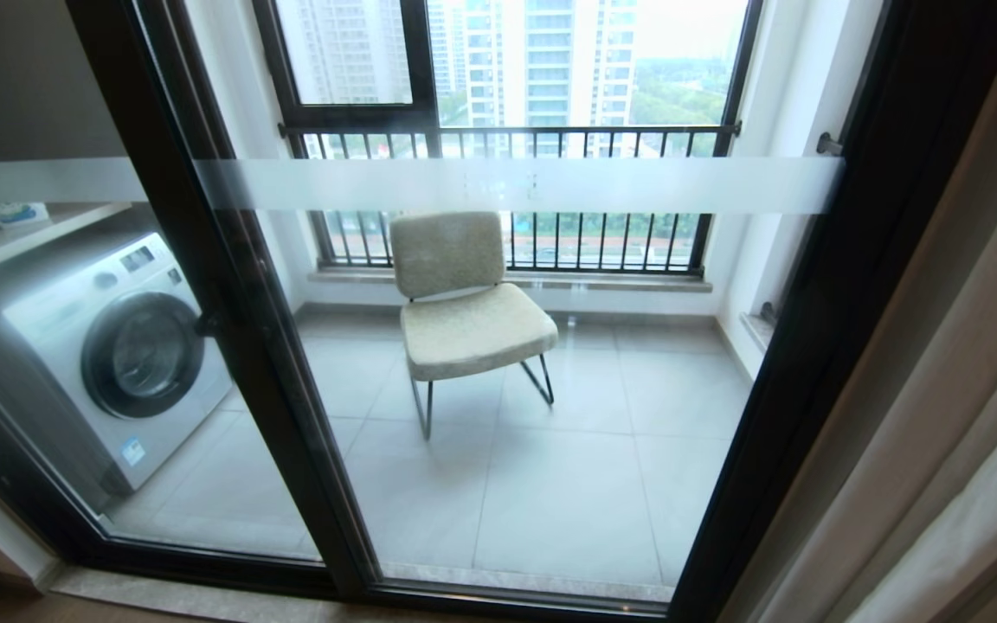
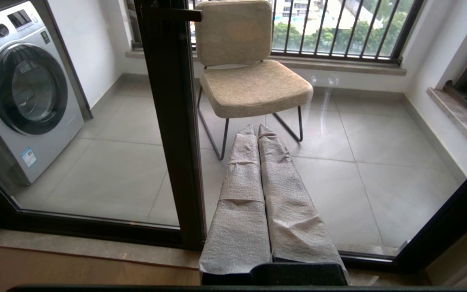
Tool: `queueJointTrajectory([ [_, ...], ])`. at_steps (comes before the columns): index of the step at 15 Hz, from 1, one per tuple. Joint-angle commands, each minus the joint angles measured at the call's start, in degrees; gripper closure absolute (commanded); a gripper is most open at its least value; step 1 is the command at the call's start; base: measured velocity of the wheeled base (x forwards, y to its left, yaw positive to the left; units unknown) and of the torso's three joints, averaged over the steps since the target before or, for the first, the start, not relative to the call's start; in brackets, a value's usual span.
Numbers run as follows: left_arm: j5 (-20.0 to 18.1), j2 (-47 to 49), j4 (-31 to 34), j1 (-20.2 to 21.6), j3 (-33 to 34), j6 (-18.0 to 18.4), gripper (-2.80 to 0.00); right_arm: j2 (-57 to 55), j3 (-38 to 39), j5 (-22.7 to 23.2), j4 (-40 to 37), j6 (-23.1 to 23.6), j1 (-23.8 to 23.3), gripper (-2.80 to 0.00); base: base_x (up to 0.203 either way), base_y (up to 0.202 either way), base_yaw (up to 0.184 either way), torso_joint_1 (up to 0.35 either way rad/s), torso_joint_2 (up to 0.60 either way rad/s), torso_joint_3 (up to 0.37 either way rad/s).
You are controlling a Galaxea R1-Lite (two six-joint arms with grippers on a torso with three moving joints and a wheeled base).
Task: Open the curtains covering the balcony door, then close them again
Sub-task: Pull the inner curtains open on both sides
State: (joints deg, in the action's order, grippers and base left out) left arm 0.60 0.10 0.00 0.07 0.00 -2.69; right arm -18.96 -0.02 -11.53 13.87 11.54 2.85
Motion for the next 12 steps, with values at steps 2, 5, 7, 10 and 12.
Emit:
queueJointTrajectory([
  [2, 0.0, 0.0, 0.0, 0.0, 0.0, 0.0, 0.0, 7.0, 0.0, 8.3, -6.6, -2.2, -3.5, 0.0, 0.0, 0.0, 0.0, 0.0, 0.0, 0.0],
  [5, -0.1, 0.0, 0.0, 0.0, 0.0, 0.0, 0.0, 10.8, 0.0, 10.9, -10.4, -3.3, -3.5, 0.0, 0.0, 0.0, 0.0, 0.0, 0.0, 0.0],
  [7, 0.0, 0.0, 0.0, 0.0, 0.0, 0.0, 0.0, 14.9, 0.0, 12.0, -12.4, -5.7, -3.3, 0.0, 0.0, 0.0, 0.0, 0.0, 0.0, 0.0],
  [10, 0.0, 0.0, 0.0, 0.0, 0.0, 0.0, 0.0, 19.0, 0.0, 12.5, -14.0, -7.1, -3.1, 0.0, 0.0, 0.0, 0.0, 0.0, 0.0, 0.0],
  [12, 0.0, 0.0, 0.0, 0.0, 0.0, 0.0, 0.0, 19.0, 0.0, 12.4, -13.9, -7.9, -3.1, 0.0, 0.0, 0.0, 0.0, 0.0, 0.0, 0.0],
])
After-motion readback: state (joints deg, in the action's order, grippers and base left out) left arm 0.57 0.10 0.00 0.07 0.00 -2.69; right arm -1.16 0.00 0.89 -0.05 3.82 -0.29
